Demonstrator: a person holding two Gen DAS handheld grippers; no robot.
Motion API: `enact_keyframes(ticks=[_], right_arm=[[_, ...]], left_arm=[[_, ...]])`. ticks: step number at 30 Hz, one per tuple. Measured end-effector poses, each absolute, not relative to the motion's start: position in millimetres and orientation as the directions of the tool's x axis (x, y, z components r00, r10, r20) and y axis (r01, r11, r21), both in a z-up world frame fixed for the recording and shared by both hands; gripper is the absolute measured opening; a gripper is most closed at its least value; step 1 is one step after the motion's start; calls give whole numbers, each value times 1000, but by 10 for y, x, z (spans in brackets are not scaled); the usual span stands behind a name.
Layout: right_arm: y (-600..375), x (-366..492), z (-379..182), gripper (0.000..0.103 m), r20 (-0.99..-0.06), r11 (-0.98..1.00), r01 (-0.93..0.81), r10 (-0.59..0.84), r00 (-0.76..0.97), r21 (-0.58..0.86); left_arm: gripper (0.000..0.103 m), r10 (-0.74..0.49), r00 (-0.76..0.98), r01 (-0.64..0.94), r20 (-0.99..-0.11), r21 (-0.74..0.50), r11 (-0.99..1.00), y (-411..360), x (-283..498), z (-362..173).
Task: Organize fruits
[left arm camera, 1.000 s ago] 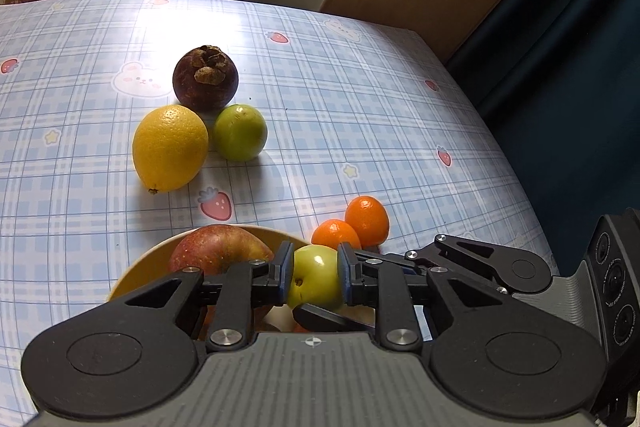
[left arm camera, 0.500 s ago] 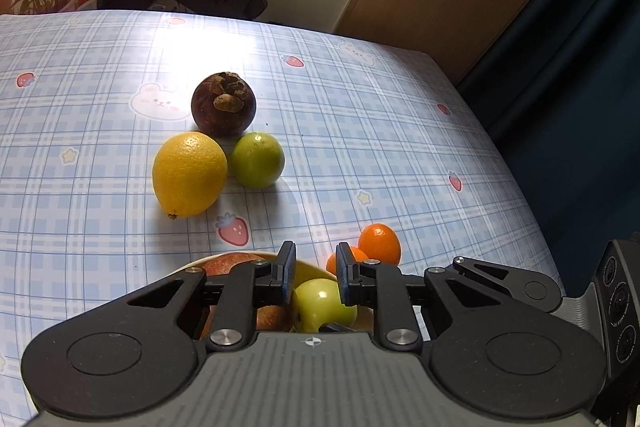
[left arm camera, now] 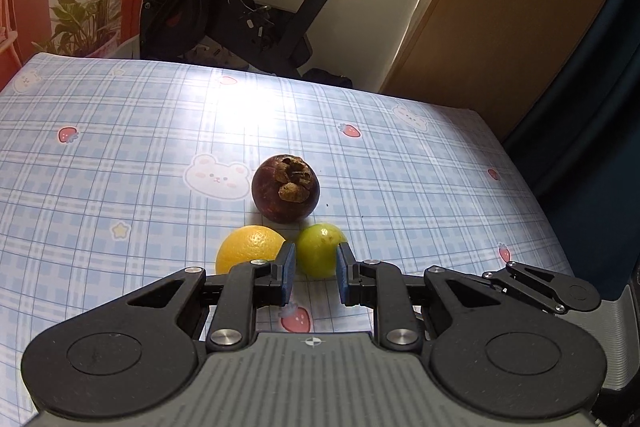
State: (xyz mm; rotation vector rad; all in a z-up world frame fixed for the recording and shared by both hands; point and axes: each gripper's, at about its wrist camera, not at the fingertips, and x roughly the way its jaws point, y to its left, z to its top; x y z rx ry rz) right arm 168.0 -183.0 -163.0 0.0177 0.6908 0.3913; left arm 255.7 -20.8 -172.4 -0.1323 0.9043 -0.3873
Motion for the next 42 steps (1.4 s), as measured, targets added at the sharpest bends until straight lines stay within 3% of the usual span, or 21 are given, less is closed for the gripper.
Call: enact_keyframes(ticks=[18,42], right_arm=[[-1647,2233,-2004,49,-684,888,-450,383,621,89],[-1699,2103,-1896,46,-667,884,-444,419,616,145]], left_arm=[[24,-355,485,329,-799,-210,921,-520,2981,-2006],[25,-447,440,352,-779,-308,884,-502,2830,-1871]])
